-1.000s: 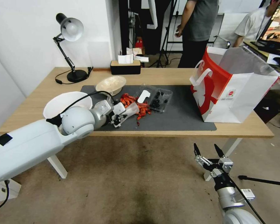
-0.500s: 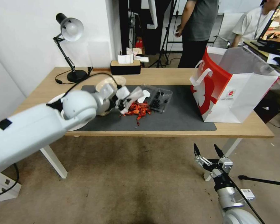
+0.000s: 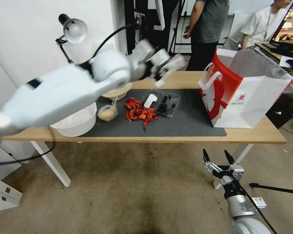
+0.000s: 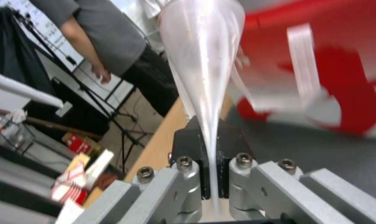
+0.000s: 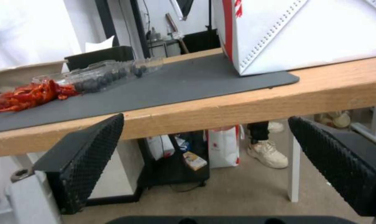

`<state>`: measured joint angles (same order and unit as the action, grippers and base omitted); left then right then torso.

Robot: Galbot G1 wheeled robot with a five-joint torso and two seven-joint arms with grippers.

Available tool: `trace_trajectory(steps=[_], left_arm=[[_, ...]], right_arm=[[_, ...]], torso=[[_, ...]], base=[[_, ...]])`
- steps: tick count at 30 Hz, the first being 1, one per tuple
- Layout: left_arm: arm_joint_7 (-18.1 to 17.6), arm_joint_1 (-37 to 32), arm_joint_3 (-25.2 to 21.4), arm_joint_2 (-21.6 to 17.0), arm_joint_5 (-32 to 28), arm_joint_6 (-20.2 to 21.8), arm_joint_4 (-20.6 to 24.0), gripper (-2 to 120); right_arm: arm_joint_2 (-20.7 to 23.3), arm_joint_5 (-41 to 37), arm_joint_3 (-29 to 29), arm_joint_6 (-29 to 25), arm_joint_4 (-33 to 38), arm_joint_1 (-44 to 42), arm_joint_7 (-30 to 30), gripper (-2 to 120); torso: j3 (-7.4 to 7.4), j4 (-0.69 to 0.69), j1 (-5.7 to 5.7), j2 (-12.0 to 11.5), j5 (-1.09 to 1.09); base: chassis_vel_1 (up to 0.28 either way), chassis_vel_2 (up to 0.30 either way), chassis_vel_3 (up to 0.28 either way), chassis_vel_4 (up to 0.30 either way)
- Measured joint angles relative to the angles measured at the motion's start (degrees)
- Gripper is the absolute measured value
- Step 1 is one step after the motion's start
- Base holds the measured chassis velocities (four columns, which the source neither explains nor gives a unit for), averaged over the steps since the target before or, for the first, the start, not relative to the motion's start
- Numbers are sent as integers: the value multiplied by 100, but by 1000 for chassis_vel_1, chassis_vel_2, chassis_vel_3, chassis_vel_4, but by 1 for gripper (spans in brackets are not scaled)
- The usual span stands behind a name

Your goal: Pick up the trash from the table and place it into the takeout bag.

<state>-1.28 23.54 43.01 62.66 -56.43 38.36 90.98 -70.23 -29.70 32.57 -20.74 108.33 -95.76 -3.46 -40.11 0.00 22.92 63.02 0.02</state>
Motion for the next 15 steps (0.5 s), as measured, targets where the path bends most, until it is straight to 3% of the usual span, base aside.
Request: trace_trajectory(steps=[2,6,8,10,13,15], left_arm=[[46,124,-2,381,0,-86,-384,1],[74,180,-83,760,7,-177,-729,1],[86,202,-260,1257,24,-322,-1204,1],[90,209,-289,1361,29,-361,-1310,1],[197,302,-366,1950,104,-576,-1936,1],[259,340,-377,2133,151,-649,-2144,1]], right_arm=[[-38,7,15,-8,45,-26,0,100],[-90,23,26,-9,83,-33,1,100],[-158,60,26,-10,124,-52,6,100],[-167,68,26,-10,133,-59,6,100],[-206,86,49,-42,155,-121,5,100],[-207,87,62,-54,156,-128,6,100]], torso=[[0,2,0,0,-2],[1,1,0,0,-1],[1,0,0,0,0],[1,0,0,0,-1],[1,-1,0,0,0],[1,-1,0,0,0]], base=[[0,0,0,0],[0,0,0,0],[0,0,0,0],[0,0,0,0],[0,0,0,0],[0,0,0,0]])
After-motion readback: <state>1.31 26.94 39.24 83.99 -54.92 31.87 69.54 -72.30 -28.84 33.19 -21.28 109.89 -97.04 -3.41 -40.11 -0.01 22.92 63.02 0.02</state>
